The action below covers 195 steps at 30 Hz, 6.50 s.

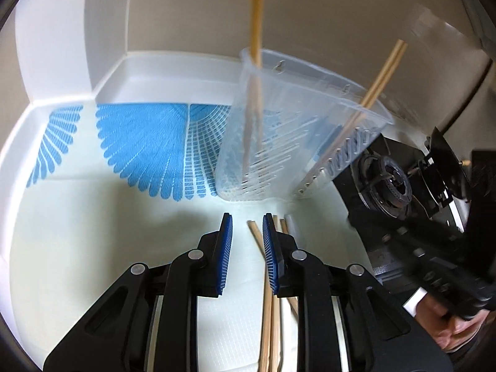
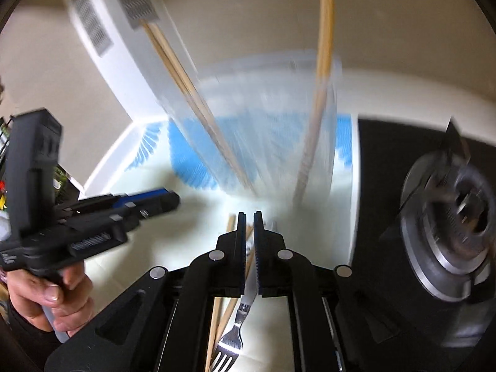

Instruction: Organize utensils

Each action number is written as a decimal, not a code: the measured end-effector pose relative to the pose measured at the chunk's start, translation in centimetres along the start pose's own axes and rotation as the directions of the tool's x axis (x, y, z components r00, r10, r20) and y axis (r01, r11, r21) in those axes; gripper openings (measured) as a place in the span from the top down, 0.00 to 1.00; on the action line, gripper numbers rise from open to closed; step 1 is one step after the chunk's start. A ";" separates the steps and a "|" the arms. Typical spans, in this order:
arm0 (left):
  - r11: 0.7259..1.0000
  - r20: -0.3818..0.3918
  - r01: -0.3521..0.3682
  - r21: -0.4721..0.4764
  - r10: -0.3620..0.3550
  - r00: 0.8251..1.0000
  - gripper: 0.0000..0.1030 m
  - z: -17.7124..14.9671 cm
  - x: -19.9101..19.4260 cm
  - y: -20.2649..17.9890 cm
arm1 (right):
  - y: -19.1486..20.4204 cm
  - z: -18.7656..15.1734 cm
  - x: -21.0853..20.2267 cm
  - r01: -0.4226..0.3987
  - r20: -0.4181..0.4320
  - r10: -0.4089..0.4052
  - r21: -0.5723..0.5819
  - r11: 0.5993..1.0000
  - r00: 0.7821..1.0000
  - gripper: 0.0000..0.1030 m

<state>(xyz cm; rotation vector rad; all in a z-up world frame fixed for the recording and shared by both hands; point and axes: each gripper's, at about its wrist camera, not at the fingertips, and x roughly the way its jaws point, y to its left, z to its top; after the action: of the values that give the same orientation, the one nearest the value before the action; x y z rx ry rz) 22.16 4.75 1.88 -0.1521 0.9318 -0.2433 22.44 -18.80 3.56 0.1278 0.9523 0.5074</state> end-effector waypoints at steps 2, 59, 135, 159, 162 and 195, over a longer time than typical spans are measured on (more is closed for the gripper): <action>0.999 -0.026 0.018 -0.033 -0.019 0.999 0.80 -0.1 0.6 0.7 | -0.5 -0.5 1.2 0.006 -0.038 -0.005 0.027 1.000 0.999 0.93; 0.943 -0.228 0.200 -0.265 -0.263 0.937 0.94 -2.2 7.8 1.6 | -1.3 -1.5 5.2 0.136 -0.229 -0.120 0.054 0.989 0.966 0.82; 0.989 -0.241 -0.147 0.026 0.149 0.959 0.94 -2.9 7.6 -2.4 | 0.9 -1.6 6.3 0.216 -0.203 -0.225 -0.064 0.974 0.953 0.82; 0.989 -0.109 -0.119 0.092 0.129 0.986 0.94 -1.1 4.1 -4.8 | 1.6 0.0 0.8 0.137 -0.034 -0.139 -0.059 0.989 0.990 0.83; 0.989 -0.061 -0.113 0.094 0.119 0.991 0.94 -0.7 2.6 -5.0 | 2.0 0.3 -0.7 0.124 0.017 -0.123 -0.071 0.990 0.992 0.83; 0.985 0.257 -0.106 0.136 0.068 0.964 0.94 -0.3 -13.4 -8.0 | 4.8 1.2 -13.2 0.162 0.322 -0.115 -0.123 0.979 0.940 0.83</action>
<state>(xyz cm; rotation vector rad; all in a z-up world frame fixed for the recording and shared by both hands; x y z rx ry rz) 13.16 0.70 13.96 -0.0025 0.6634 -0.2055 15.47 -20.67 15.68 0.0058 0.6043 0.4099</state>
